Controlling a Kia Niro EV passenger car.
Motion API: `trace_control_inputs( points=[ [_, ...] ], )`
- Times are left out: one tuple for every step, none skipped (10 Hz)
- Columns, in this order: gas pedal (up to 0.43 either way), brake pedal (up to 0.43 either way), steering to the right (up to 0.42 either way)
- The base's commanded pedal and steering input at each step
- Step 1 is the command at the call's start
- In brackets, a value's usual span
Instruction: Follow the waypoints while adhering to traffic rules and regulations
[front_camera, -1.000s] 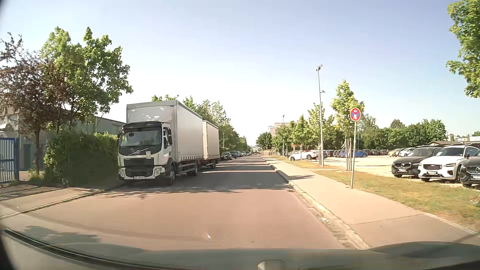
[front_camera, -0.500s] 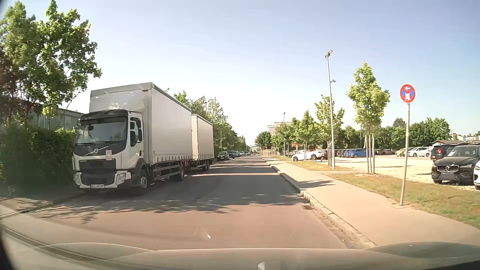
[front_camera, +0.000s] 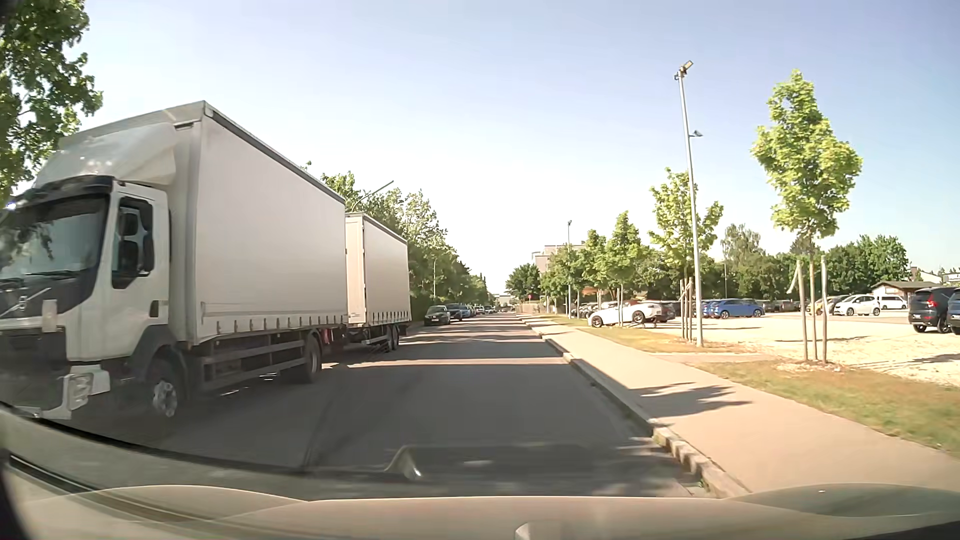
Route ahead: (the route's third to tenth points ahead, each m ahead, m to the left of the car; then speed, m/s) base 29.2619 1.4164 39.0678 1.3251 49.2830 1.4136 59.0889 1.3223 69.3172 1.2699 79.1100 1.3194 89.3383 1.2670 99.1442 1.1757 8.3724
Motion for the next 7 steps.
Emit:
trace_control_inputs(
  points=[
    [0.197,0.0,0.0],
    [0.197,0.0,-0.001],
    [0.197,0.0,-0.003],
    [0.197,0.0,-0.003],
    [0.197,0.0,-0.003],
    [0.197,0.0,-0.003],
    [0.197,0.0,-0.003]
  ],
)
